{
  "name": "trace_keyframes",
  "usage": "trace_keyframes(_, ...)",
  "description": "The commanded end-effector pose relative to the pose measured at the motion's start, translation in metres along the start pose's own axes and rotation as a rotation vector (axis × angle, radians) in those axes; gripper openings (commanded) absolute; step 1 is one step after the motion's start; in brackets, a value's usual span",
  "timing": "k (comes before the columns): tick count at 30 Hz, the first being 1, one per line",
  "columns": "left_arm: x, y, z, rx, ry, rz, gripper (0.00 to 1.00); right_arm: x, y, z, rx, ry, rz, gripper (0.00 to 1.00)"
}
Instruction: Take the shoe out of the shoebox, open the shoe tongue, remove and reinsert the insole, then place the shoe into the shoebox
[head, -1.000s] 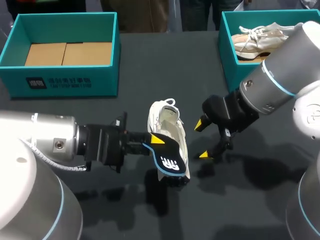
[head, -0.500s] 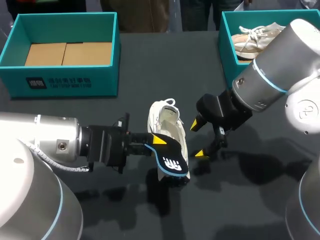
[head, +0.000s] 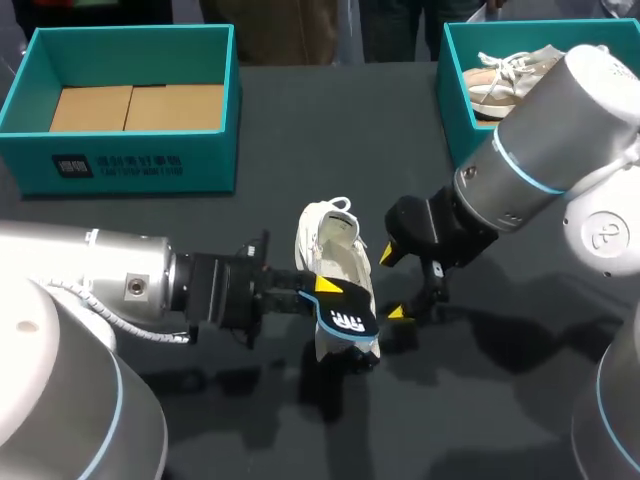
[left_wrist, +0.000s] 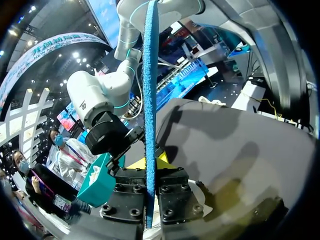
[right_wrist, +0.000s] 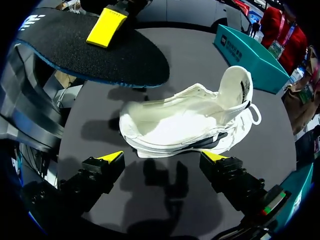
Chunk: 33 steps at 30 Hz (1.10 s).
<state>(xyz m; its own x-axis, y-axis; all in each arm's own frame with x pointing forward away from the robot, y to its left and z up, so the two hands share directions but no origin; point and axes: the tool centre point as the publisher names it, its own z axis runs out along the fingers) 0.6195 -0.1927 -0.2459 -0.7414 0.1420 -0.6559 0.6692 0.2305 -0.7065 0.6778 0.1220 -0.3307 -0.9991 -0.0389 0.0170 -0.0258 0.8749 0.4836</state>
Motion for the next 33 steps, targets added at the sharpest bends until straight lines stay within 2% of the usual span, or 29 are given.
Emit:
trace_keyframes(1,-0.005,0.011,0.016,0.007,0.009,-0.007,0.0,-0.003,-0.002,0.008,0.004,0.0,0.007,1.0)
trace_keyframes(10,0.0,0.008,0.024,0.049,0.014,-0.003,0.0,-0.008,-0.007,0.018,0.015,0.005,0.029,1.0)
trace_keyframes(21,0.007,0.022,0.028,0.117,-0.007,-0.004,0.0,-0.005,-0.009,0.027,0.016,-0.011,0.064,1.0)
trace_keyframes(33,0.009,0.026,0.027,0.178,-0.032,0.031,0.0,-0.005,-0.011,0.034,0.015,-0.016,0.116,1.0)
